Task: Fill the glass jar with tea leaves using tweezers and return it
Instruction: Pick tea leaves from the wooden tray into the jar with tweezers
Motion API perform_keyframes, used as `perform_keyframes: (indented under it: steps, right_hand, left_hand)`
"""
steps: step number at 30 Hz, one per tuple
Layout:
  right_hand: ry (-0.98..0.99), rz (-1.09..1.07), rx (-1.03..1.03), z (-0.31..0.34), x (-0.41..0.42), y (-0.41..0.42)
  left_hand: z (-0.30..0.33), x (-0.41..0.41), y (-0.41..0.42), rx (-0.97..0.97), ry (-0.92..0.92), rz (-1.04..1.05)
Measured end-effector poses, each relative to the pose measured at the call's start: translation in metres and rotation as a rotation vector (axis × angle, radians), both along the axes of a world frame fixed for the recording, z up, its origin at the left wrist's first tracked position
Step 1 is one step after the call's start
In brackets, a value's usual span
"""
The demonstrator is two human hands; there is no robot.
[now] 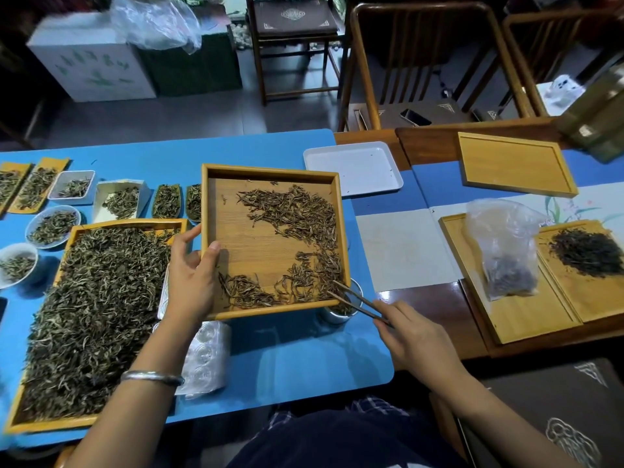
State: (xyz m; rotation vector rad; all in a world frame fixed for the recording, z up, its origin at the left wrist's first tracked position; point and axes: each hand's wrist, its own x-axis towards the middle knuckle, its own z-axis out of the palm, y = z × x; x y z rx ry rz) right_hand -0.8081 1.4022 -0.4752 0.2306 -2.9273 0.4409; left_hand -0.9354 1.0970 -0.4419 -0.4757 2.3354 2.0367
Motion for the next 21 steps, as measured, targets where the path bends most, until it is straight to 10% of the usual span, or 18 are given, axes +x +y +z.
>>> perform_keyframes:
  steps: [21]
  right_hand:
    - [0.026, -0.004, -0.023, 0.022, -0.013, -0.009]
  left_hand:
    - [0.000, -0.001, -0.001, -0.034, 0.015, -0.017]
